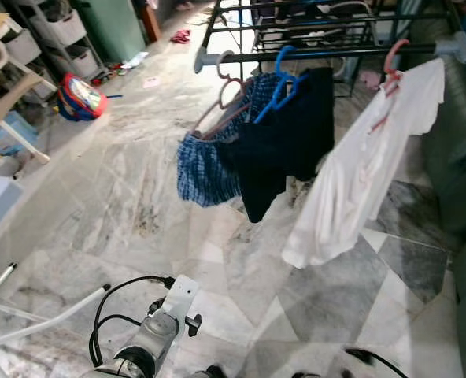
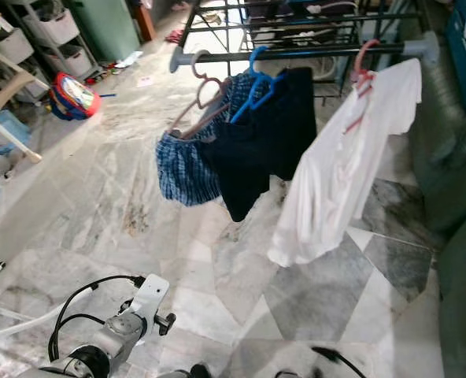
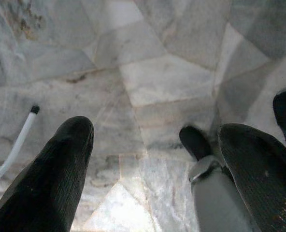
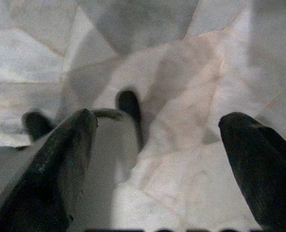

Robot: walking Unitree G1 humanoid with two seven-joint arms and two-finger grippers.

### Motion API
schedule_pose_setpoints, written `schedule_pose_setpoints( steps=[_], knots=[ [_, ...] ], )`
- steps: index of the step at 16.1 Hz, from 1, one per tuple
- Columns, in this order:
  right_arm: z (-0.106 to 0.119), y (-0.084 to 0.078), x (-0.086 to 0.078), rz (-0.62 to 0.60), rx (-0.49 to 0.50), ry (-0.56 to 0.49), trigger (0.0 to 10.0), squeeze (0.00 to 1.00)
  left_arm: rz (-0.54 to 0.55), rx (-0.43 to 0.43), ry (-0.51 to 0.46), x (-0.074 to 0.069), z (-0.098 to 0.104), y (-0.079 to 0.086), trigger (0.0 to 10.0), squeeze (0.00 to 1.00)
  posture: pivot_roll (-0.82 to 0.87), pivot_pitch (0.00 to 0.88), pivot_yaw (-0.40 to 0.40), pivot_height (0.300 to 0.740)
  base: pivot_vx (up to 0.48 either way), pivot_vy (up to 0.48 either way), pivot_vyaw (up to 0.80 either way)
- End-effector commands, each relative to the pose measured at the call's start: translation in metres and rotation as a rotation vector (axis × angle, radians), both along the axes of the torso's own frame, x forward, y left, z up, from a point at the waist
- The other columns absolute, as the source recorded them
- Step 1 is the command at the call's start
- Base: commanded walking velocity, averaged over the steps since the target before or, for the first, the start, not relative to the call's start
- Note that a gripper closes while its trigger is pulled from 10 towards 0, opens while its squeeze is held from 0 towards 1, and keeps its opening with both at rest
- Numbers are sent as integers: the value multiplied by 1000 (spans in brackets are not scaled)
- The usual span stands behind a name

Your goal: Hang hanger

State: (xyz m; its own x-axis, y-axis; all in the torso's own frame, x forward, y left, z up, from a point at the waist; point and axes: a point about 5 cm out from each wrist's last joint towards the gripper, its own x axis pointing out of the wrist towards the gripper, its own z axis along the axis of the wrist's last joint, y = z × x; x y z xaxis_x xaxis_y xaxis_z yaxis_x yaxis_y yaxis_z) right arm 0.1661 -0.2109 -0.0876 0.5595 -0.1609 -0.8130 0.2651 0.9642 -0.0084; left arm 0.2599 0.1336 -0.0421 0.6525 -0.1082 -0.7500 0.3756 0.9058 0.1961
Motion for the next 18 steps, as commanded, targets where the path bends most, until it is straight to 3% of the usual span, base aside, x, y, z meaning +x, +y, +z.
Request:
schedule_pose_setpoints(
  steps=[1, 2, 6, 9, 11, 14, 18],
  knots=[
    [-1, 23, 6, 43, 18, -4, 10000, 0, 23, 14, -16, 0, 0, 6, 10000, 0, -64, 206, 171, 740, 0, 0, 0],
    [20, 23, 46, 39, -14, -145, 10000, 0, 94, -37, -87, 15, 13, 10, 10000, 0, -71, 210, 165, 740, 0, 0, 0],
    [53, 8, 89, 102, -64, -315, 10000, 0, 164, -46, -172, 39, 34, 20, 10000, 0, -57, 204, 149, 740, 0, 0, 0],
    [61, 11, 99, 109, -60, -366, 10000, 0, 179, -78, -210, 48, 43, 19, 10000, 0, -49, 207, 141, 740, 0, 0, 0],
    [88, 13, 122, 162, -69, -551, 10000, 0, 221, -163, -312, 64, 62, 17, 10000, 0, -49, 221, 135, 740, 0, 0, 0],
    [113, 15, 143, 191, -89, -665, 10000, 0, 260, -187, -383, 74, 76, 23, 10000, 0, -47, 226, 125, 740, 0, 0, 0],
    [131, 32, 160, 287, -95, -728, 10000, 0, 318, -169, -397, 67, 69, 32, 10000, 0, -16, 227, 71, 740, 0, 0, 0]
  ],
)
